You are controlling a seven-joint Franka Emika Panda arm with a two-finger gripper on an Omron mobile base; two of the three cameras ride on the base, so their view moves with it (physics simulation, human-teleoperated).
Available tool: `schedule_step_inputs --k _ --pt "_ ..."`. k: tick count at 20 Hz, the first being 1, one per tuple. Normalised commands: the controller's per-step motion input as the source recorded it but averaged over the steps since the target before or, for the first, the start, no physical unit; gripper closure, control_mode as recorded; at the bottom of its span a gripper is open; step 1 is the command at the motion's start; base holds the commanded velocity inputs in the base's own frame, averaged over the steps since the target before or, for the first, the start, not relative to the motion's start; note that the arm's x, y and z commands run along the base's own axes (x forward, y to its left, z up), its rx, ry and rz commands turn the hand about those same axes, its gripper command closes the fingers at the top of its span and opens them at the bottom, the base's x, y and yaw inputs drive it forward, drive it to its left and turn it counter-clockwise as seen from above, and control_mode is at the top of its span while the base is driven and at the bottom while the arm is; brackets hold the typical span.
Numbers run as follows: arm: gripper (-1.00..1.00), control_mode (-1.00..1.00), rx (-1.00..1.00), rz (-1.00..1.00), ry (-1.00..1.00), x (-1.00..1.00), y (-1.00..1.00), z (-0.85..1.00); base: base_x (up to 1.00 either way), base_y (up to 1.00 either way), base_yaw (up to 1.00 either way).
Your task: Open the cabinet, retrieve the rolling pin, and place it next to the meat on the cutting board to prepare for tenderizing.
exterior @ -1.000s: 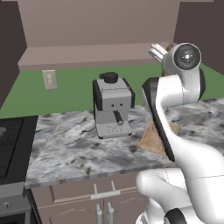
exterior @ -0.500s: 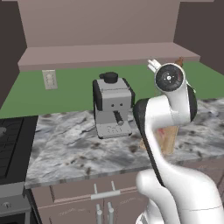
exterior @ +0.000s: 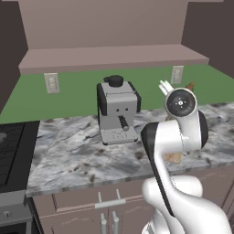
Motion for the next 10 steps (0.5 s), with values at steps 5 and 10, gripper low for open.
schedule_step_inputs --k 5,10 --pt "1.0 -1.0 0.24 -0.05 0.0 0.0 -0.16 -0.47 0.0 0.0 0.0" --pt "1.0 -1.0 0.19 -0.06 -0.01 0.0 -0.04 -0.42 0.0 0.0 0.0"
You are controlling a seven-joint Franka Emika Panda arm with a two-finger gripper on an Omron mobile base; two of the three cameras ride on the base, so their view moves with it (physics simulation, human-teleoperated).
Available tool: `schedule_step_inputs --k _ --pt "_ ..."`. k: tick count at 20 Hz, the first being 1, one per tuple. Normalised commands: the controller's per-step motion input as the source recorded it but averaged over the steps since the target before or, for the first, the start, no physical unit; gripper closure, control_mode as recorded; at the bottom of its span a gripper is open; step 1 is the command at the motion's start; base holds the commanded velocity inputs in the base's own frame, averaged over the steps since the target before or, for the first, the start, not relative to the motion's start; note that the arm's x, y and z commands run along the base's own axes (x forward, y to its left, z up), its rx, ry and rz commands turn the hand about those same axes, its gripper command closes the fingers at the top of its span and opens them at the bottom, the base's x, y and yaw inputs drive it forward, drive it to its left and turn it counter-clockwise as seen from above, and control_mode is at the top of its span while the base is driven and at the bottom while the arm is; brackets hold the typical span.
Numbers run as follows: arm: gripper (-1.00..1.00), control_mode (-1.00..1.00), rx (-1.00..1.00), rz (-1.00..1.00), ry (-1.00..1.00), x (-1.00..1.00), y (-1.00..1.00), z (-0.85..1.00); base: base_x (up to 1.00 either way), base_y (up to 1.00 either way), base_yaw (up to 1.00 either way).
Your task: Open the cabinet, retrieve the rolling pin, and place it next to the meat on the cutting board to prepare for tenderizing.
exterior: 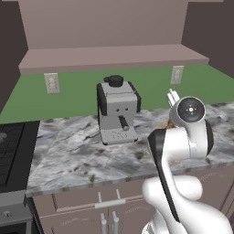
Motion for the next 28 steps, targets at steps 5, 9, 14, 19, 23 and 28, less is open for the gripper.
schedule_step_inputs --k 5,9,14,19,23,28 --pt "1.0 -1.0 0.15 -0.15 0.0 0.03 -0.01 -0.33 0.0 0.0 0.0" --pt "1.0 -1.0 0.12 -0.17 0.0 0.06 -0.04 -0.27 0.0 0.0 0.0" --pt "1.0 -1.0 0.09 -0.19 0.03 0.06 -0.07 -0.2 0.0 0.0 0.0" --pt "1.0 -1.0 0.11 -0.17 0.07 0.05 -0.15 -0.14 0.0 0.0 0.0" --pt "1.0 -1.0 0.12 -0.15 0.08 0.07 -0.2 -0.16 0.0 0.0 0.0" --pt "1.0 -1.0 0.11 -0.14 0.1 0.15 -0.17 -0.2 0.0 0.0 0.0"
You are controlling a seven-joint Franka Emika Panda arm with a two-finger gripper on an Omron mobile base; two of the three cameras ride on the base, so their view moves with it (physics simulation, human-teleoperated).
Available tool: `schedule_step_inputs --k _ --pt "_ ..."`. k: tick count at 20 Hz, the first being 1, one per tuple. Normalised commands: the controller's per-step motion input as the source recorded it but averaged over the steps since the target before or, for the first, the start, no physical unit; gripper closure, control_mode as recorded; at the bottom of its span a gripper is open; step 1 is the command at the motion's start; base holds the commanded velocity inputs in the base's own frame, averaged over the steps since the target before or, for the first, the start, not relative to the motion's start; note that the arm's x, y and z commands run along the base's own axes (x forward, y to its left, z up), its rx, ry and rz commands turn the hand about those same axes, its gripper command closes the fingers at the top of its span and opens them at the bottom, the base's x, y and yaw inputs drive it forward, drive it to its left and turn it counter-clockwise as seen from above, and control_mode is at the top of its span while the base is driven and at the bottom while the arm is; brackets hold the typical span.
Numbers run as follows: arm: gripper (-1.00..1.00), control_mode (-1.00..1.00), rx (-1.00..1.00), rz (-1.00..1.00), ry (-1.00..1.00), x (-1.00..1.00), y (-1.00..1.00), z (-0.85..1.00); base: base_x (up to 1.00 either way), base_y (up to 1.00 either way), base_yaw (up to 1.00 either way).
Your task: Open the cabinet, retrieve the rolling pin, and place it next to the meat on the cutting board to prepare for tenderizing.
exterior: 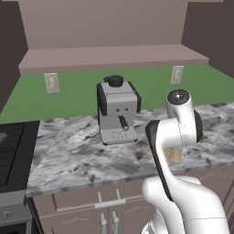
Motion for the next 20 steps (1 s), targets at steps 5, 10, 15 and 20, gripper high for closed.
schedule_step_inputs --k 5,10,15,20 --pt "1.0 -1.0 0.04 -0.09 0.07 0.22 -0.02 -0.37 0.0 0.0 0.0" --pt "1.0 -1.0 0.01 -0.03 0.05 0.27 0.0 -0.38 0.0 0.0 0.0" --pt "1.0 -1.0 0.01 -0.02 0.04 0.25 -0.01 -0.35 0.0 0.0 0.0" --pt "1.0 -1.0 0.0 -0.01 0.04 0.22 -0.02 -0.37 0.0 0.0 0.0"
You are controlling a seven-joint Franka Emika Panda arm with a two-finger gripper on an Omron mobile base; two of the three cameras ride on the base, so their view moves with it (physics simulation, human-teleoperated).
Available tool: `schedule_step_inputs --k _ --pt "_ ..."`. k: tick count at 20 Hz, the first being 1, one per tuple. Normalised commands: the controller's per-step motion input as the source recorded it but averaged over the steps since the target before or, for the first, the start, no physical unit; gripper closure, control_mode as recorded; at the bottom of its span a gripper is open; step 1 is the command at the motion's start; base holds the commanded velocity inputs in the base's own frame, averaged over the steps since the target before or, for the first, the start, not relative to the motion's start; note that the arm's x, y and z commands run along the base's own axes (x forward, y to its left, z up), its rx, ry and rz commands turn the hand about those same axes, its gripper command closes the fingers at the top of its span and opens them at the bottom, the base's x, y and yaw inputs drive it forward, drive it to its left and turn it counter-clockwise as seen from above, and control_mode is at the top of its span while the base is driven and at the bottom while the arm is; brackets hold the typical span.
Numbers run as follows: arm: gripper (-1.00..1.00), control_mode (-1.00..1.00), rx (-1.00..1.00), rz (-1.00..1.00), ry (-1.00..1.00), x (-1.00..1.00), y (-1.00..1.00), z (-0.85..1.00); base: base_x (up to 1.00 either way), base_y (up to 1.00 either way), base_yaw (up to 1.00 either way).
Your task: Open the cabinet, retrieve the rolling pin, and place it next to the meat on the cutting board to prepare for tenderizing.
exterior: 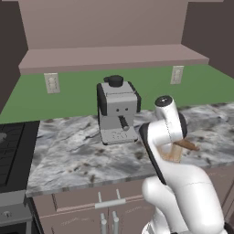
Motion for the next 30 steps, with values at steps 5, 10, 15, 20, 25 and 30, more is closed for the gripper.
schedule_step_inputs --k 5,10,15,20,25,30 --pt "1.0 -1.0 0.0 -0.01 0.03 0.2 0.0 -0.35 0.0 0.0 0.0" --pt "1.0 -1.0 0.0 -0.01 0.01 0.17 -0.02 -0.3 0.0 0.0 0.0" --pt "1.0 -1.0 0.0 -0.01 0.0 0.17 -0.03 -0.27 0.0 0.0 0.0" --pt "1.0 -1.0 0.0 0.0 0.0 0.23 -0.01 -0.2 0.0 0.0 0.0" --pt "1.0 -1.0 0.0 0.0 0.0 0.26 0.0 -0.17 0.0 0.0 0.0" --pt "1.0 -1.0 0.0 0.0 0.0 0.27 -0.01 -0.16 0.0 0.0 0.0"
